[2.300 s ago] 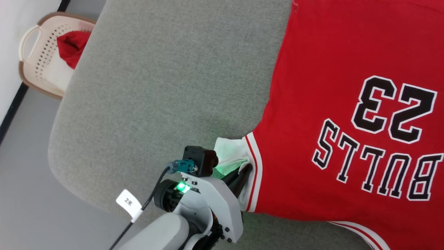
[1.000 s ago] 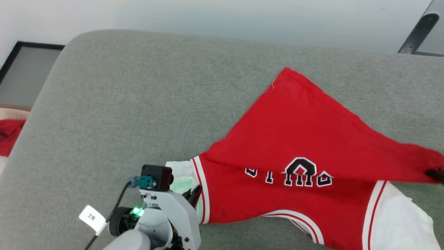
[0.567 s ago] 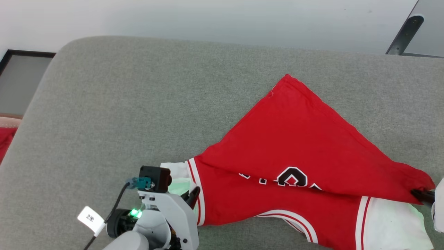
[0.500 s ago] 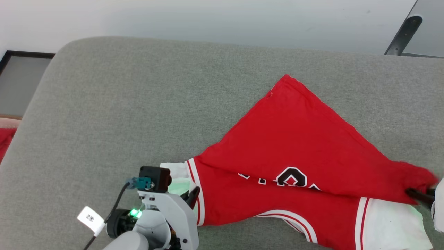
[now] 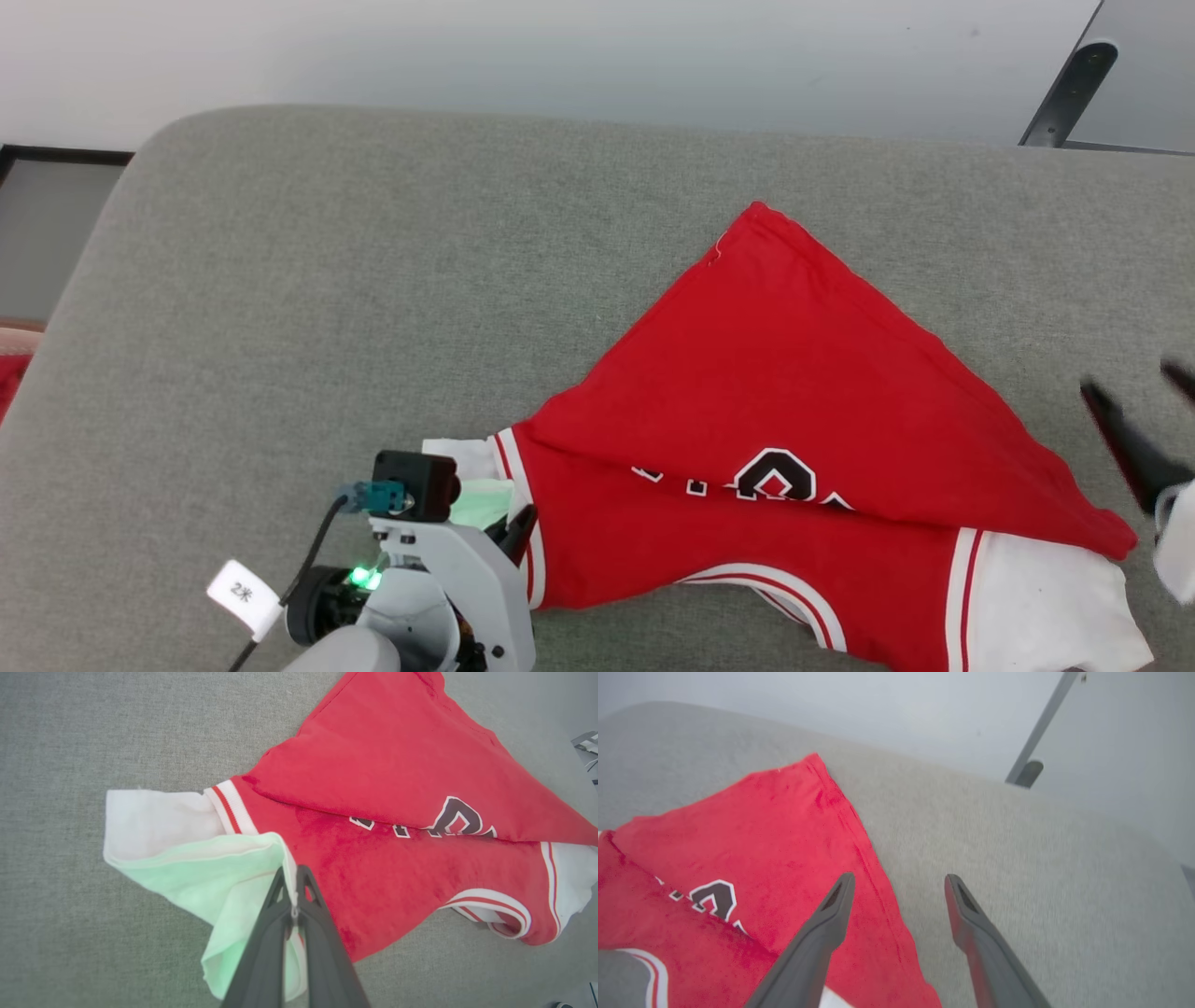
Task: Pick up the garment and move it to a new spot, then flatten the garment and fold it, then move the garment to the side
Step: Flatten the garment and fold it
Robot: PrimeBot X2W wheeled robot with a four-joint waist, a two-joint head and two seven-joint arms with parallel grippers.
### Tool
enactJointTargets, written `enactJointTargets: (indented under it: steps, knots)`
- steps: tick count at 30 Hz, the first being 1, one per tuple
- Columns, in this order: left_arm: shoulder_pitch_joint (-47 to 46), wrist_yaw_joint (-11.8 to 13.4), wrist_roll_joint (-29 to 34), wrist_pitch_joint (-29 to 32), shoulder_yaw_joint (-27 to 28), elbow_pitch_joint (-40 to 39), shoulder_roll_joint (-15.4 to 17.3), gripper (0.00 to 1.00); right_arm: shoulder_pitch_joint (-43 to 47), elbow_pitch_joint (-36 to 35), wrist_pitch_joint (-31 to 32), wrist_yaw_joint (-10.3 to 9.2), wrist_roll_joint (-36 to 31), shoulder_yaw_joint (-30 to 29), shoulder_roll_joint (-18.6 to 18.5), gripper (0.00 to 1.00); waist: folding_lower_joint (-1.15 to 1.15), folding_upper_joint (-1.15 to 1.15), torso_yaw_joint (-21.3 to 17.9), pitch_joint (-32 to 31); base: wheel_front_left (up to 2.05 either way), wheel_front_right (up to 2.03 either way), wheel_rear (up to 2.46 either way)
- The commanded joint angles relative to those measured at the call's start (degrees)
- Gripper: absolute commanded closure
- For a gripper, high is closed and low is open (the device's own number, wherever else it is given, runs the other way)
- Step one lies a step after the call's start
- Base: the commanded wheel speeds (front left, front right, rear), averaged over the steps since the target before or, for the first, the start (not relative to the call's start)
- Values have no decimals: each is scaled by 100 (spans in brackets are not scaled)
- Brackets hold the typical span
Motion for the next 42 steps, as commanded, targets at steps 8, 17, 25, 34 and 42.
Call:
enactJointTargets:
  steps: [8,17,25,34,42]
  knots:
    - [-82,-40,15,-6,-76,2,-80,100,-941,447,-2397,1,-966,632,-30,0,0,0,139,6,0,0,0]
    - [-124,-125,-2,-25,-157,47,-199,100,-1988,1501,-2762,1,-1086,1235,64,0,0,0,479,91,0,0,0]
    - [-448,-347,92,-34,-362,174,-526,100,-3555,3011,-1253,-2,-146,2314,-238,0,0,0,1086,509,0,0,0]
    - [-842,-641,153,-162,-566,475,-1069,100,-5010,4686,771,-1,817,3285,-483,0,0,0,1769,1096,0,0,0]
    - [-961,-837,107,-341,-626,829,-1375,100,-5617,5781,1854,0,1031,3616,-280,0,0,0,2034,1347,0,0,0]
